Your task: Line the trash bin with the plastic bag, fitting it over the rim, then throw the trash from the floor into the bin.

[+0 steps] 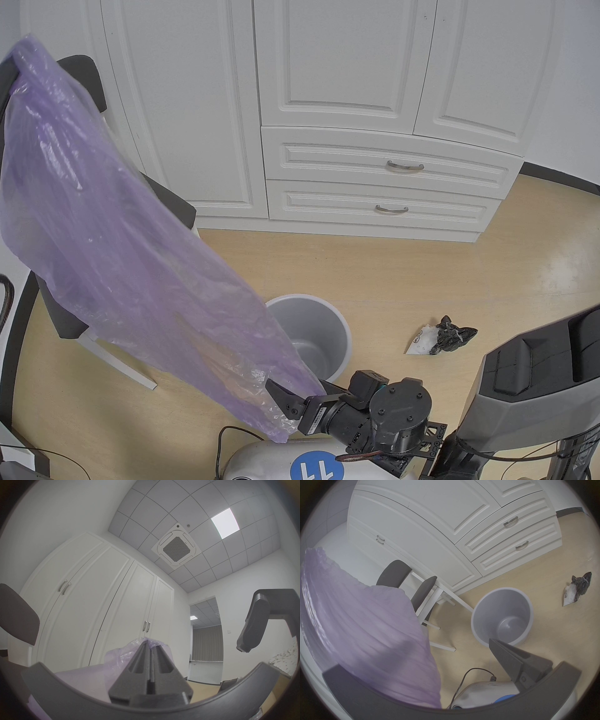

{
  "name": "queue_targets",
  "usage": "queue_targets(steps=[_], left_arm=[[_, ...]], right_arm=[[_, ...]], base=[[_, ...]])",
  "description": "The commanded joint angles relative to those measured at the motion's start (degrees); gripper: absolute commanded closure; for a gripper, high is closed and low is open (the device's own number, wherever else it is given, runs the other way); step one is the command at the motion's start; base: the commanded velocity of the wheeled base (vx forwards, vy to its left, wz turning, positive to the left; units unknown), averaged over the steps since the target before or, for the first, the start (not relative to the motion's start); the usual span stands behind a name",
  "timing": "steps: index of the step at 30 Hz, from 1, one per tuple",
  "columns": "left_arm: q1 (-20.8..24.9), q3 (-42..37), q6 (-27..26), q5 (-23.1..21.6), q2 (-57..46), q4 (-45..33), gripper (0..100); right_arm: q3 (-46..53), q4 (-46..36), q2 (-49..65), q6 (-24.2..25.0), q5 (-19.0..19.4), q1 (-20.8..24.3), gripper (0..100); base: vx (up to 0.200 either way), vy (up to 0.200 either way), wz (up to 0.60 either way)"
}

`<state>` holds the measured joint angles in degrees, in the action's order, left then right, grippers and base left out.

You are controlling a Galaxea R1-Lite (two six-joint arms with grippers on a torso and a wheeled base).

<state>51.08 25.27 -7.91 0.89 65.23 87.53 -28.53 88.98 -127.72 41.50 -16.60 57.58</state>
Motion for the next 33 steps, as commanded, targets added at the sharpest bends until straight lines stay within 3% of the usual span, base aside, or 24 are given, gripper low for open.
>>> queue_targets(steps=[1, 33], left_arm=[[-0.19, 0.22, 0.00, 0.08, -0.02, 0.01, 100], [-0.28, 0.31, 0.00, 0.08, 0.07, 0.01, 100]], right_arm=[[0.05, 1.02, -0.25, -0.01, -0.01, 0.17, 0], [0.23, 1.02, 1.42, -1.59, -0.27, -0.36, 0]], base=[[0.000, 0.000, 0.00], [0.000, 0.000, 0.00]])
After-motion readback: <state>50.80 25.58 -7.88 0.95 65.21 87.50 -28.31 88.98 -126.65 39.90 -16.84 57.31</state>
